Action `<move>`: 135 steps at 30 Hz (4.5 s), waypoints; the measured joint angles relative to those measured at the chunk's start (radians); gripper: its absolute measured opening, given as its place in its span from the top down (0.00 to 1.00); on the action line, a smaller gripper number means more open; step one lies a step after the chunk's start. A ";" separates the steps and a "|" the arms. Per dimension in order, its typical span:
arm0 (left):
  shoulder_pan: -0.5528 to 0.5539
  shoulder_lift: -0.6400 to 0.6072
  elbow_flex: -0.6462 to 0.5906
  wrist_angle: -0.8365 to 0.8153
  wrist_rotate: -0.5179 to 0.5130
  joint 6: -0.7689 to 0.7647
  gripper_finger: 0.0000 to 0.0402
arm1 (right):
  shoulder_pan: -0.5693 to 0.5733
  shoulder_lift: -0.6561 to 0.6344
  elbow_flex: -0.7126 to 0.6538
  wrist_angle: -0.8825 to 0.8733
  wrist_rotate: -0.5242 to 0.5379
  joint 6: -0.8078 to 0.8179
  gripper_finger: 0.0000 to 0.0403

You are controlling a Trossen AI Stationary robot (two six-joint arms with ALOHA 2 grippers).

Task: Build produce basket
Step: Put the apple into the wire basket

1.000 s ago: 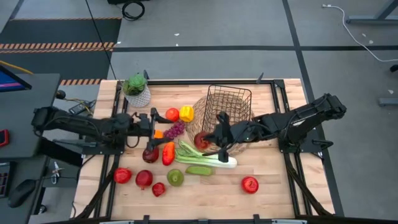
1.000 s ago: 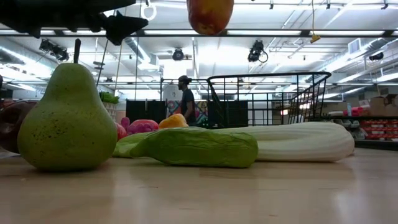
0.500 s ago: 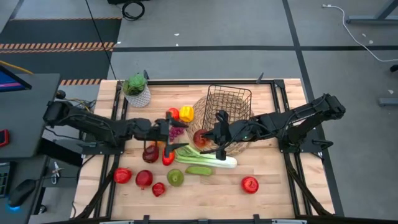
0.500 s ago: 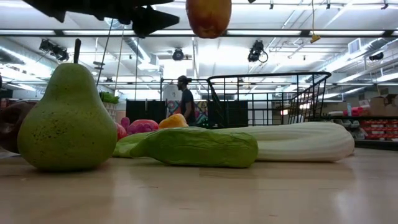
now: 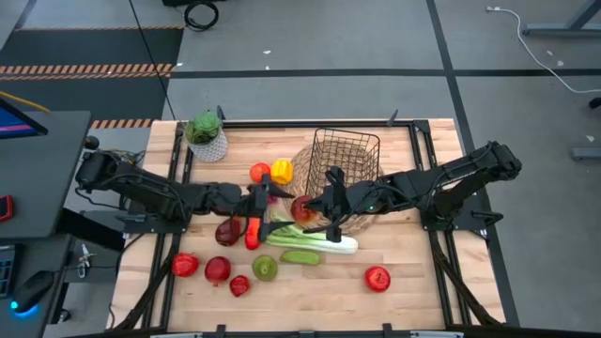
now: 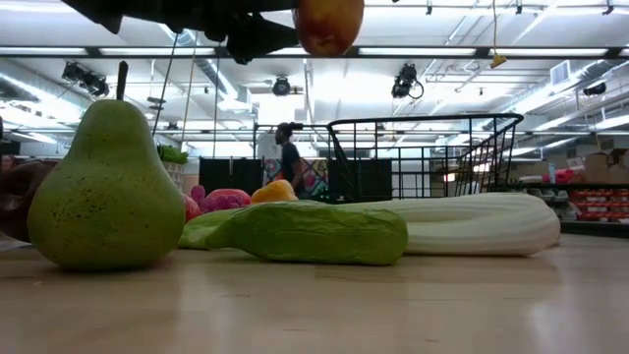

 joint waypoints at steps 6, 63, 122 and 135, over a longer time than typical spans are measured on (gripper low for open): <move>0.000 0.008 0.000 0.014 0.047 -0.020 0.12 | 0.000 0.000 0.000 0.013 -0.002 -0.015 0.97; -0.031 0.019 -0.002 0.114 0.151 0.015 0.18 | 0.000 0.063 0.001 0.247 -0.115 -0.124 0.85; 0.010 0.017 0.000 0.047 -0.160 2.169 0.16 | 0.153 -0.114 -0.290 -0.164 0.343 0.093 0.37; 0.010 0.017 0.000 0.063 -0.156 2.559 0.16 | 0.056 -0.114 -0.290 -0.162 0.343 -0.050 0.39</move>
